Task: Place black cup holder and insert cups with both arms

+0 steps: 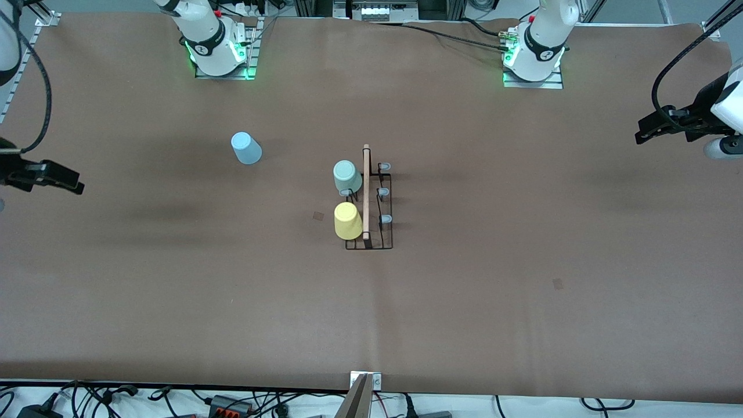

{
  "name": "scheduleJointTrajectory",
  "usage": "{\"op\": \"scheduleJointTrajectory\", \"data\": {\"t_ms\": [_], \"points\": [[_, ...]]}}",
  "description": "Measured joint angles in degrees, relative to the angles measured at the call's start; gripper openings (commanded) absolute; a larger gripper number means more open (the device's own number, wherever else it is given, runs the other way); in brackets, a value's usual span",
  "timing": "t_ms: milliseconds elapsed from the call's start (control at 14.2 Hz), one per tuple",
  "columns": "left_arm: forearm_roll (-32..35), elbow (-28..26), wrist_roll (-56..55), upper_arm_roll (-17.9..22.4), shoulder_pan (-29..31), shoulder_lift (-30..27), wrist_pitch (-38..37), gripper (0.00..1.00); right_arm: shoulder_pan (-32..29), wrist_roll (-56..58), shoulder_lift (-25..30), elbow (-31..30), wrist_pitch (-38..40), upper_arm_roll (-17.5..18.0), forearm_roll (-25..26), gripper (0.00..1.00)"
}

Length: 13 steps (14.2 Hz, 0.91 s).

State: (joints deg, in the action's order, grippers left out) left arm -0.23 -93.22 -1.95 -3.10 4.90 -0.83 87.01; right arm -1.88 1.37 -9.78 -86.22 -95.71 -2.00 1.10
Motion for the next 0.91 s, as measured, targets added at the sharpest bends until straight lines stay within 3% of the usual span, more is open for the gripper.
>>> {"op": "scheduleJointTrajectory", "data": {"t_ms": [281, 912], "points": [[0.0, 0.0, 0.0, 0.0, 0.0, 0.0, 0.0, 1.0, 0.0, 0.0, 6.3, -7.4, -0.5, -0.1, 0.0, 1.0], [0.0, 0.0, 0.0, 0.0, 0.0, 0.0, 0.0, 1.0, 0.0, 0.0, 7.4, -8.4, -0.5, -0.1, 0.0, 1.0]]}}
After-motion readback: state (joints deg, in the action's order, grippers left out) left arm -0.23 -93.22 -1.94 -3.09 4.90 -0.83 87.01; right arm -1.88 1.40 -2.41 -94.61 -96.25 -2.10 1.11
